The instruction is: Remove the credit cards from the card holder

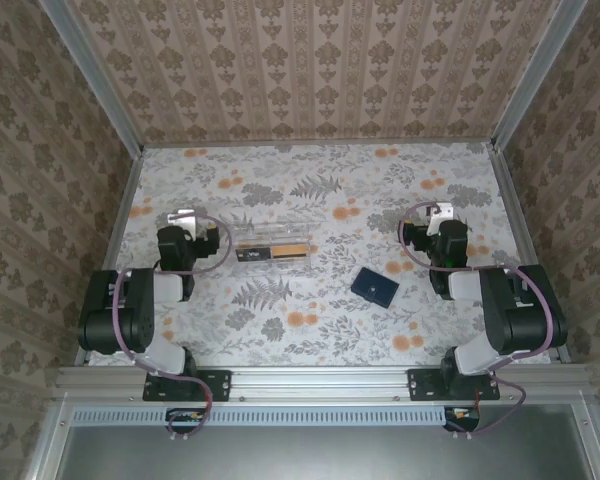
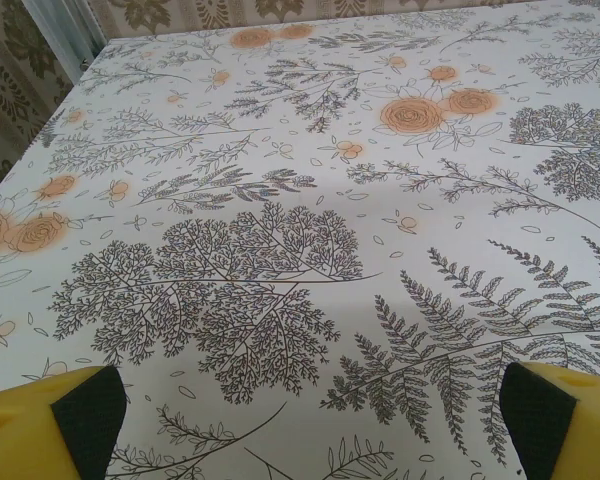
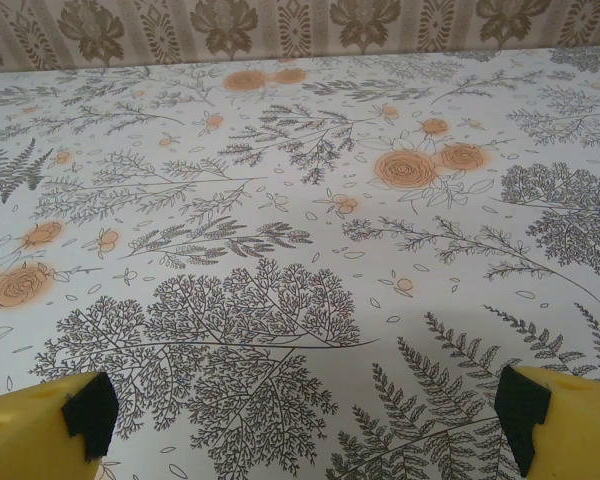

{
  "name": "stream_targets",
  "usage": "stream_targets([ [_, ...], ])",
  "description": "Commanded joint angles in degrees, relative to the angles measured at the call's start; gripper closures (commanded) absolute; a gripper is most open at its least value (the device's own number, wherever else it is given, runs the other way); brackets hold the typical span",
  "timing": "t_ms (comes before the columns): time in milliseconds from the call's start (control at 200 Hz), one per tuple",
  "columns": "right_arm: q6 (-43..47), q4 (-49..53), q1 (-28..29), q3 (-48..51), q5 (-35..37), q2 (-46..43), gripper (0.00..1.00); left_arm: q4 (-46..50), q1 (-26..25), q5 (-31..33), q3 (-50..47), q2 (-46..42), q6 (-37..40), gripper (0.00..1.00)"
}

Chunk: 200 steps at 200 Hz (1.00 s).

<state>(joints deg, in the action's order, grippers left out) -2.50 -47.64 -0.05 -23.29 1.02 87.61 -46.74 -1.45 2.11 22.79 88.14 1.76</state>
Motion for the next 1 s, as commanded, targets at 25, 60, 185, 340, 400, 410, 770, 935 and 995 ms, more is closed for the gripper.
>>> stream_targets([
  [25, 0.5, -0.6, 0.1, -0.6, -0.1, -0.1, 0.00, -1.6, 0.3, -0.8, 0.6, -0.2, 1.1, 0.00],
  [60, 0.5, -0.6, 0.1, -0.5, -0.1, -0.1, 0.00, -1.6, 0.3, -0.8, 0.6, -0.2, 1.1, 0.00],
  [185, 0.5, -0.6, 0.1, -0.6, -0.1, 0.0, 0.00, -1.6, 0.3, -0.8, 0.6, -0.2, 1.1, 0.00],
  [340, 0.5, -0.6, 0.1, -0.5, -0.1, -0.1, 0.00, -1.6, 0.3, -0.8, 0.6, -0.3, 1.1, 0.00],
  [400, 0.5, -0.6, 0.1, -0.5, -0.1, 0.0, 0.00, -1.6, 0.3, -0.8, 0.6, -0.2, 1.1, 0.00],
  [410, 0.5, -0.6, 0.1, -0.5, -0.1, 0.0, 0.00, -1.6, 0.3, -0.8, 0.6, -0.2, 1.1, 0.00],
  [770, 0.5, -0.6, 0.0, -0.5, -0.2, 0.0, 0.00, -1.5, 0.3, -0.8, 0.7, -0.2, 1.1, 0.00],
  [935, 0.3, -0.6, -0.2, -0.6, -0.4, 0.0, 0.00, -1.8, 1.1, -2.2, 0.5, -0.3, 0.5, 0.00],
  [995, 0.4, -0.8, -0.2, -0.4, -0.5, -0.1, 0.00, -1.8, 2.4, -3.3, 0.3, -1.1, -0.9, 0.00],
])
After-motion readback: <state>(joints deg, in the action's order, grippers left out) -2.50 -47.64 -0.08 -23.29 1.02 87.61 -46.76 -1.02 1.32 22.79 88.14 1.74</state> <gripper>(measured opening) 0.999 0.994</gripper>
